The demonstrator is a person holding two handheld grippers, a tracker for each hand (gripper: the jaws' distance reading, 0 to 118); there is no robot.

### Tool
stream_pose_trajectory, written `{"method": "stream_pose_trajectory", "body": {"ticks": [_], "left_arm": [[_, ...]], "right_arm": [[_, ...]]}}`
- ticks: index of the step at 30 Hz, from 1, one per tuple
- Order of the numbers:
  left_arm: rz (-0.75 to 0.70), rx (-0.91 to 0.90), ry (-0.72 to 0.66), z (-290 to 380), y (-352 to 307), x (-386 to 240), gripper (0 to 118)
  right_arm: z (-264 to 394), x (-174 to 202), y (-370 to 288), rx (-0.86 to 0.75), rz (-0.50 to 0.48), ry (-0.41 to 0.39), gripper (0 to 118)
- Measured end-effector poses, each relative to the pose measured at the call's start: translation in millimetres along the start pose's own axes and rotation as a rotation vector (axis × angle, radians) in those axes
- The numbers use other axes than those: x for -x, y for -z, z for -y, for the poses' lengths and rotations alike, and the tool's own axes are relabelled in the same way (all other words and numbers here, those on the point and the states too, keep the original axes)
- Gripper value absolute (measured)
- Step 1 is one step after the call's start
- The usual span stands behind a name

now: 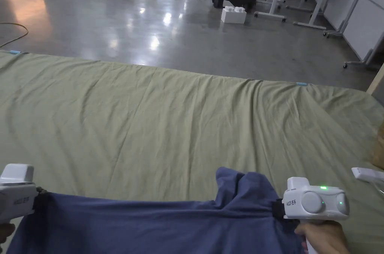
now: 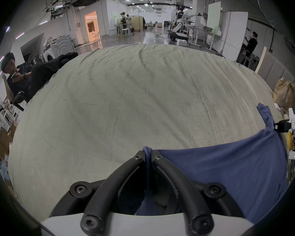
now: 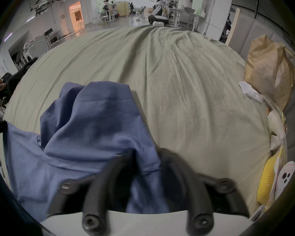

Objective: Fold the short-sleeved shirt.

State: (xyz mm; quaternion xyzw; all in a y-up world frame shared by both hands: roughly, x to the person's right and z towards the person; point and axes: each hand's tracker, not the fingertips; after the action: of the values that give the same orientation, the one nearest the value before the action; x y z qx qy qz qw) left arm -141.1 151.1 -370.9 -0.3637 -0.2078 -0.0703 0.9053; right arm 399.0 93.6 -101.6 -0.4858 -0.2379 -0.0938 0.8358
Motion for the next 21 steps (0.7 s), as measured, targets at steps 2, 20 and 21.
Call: {"method": "stream_pose_trajectory", "body": {"ticks": [2,20,21], "left_arm": [[-0.005,-0.006,0.006,1,0,-2,5],[0.024,-0.237,0.020,-63,-140,-6,5],[0.027,-0.261,0.020,-70,-153,-6,5]], "right_arm": [[0,0,0,-0.003,0.007,-0.004,5],[-8,-19,-193,-0.467,0.058,0.017,3],[-10,-18,-213,-0.513,0.076,0.024,3]]}}
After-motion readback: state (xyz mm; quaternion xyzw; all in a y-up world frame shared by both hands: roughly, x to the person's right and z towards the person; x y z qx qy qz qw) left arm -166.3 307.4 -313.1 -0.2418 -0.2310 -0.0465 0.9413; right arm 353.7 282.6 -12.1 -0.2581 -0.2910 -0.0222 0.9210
